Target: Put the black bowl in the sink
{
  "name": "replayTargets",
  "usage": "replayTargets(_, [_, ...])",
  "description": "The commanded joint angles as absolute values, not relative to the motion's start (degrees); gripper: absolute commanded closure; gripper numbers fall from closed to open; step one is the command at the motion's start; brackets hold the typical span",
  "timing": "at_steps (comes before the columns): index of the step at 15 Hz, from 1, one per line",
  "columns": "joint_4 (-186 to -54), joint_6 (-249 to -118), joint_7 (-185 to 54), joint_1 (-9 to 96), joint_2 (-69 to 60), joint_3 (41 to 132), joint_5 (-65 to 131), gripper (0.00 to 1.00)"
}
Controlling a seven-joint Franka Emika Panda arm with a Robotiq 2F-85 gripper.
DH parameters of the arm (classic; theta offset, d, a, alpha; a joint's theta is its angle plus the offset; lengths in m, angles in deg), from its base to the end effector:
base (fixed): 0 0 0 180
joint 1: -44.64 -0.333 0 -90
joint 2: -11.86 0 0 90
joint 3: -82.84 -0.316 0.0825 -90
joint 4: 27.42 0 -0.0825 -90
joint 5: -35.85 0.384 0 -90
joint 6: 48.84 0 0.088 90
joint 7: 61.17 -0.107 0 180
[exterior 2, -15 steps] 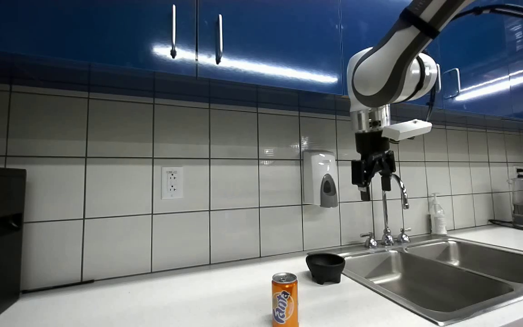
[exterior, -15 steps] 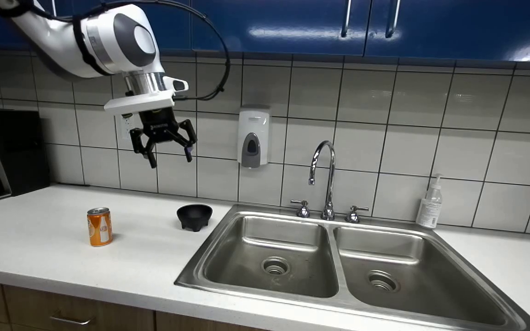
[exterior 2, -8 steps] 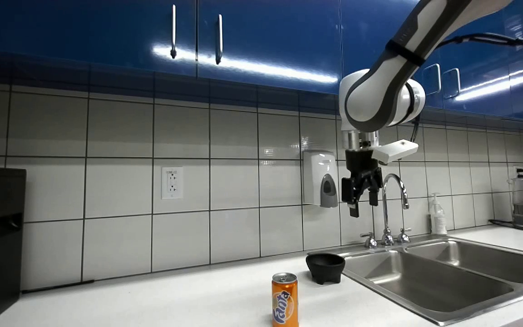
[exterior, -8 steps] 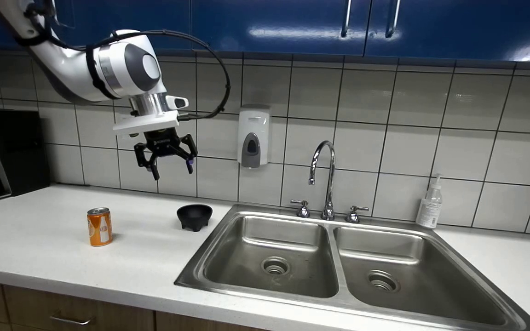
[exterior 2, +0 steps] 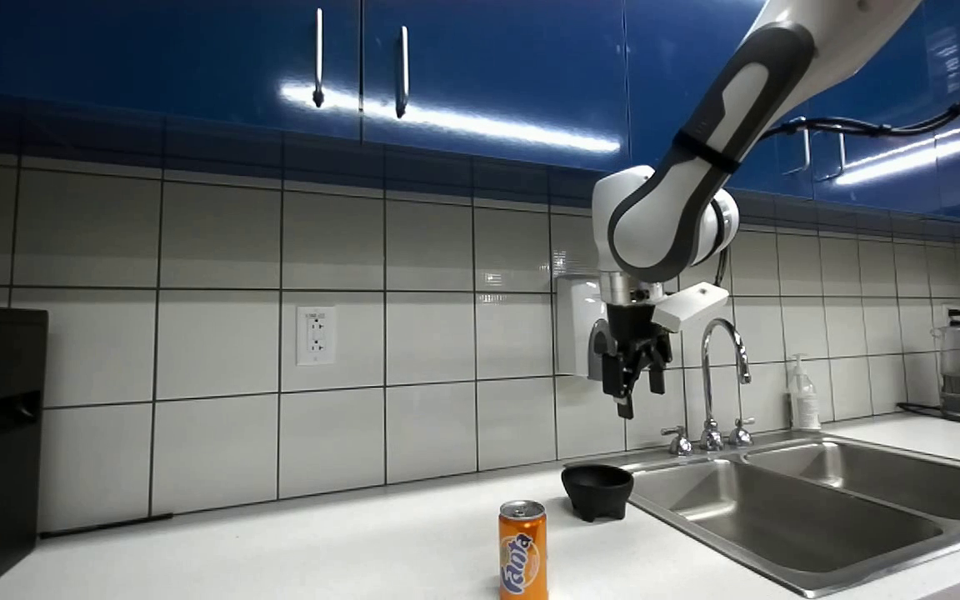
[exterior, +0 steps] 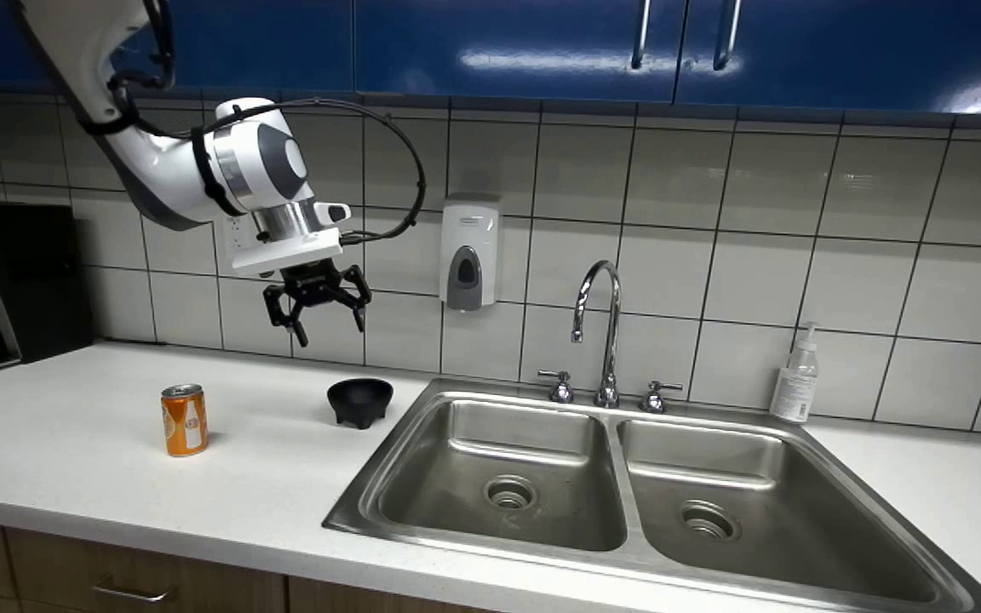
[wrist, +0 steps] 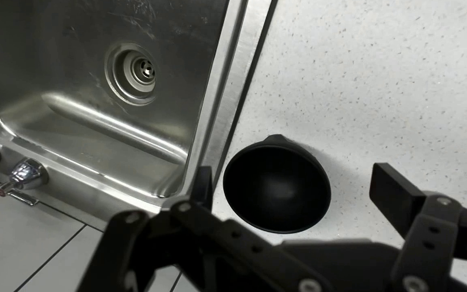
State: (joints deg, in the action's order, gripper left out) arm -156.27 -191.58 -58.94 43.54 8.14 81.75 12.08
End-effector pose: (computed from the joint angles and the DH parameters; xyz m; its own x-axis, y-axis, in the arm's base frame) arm 0.5462 0.0230 0.3539 0.9130 0.3912 0.1157 0.3432 -0.8899 0.3004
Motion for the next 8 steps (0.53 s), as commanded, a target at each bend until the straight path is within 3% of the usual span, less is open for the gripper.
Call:
replayTargets(1, [-150.7,-190.8,-61.4,42.1,3.0,81.6,10.9,0.00])
replayTargets(8, [-144.0,-190.2,-61.8,40.7,-4.4,82.0,14.4,0.00])
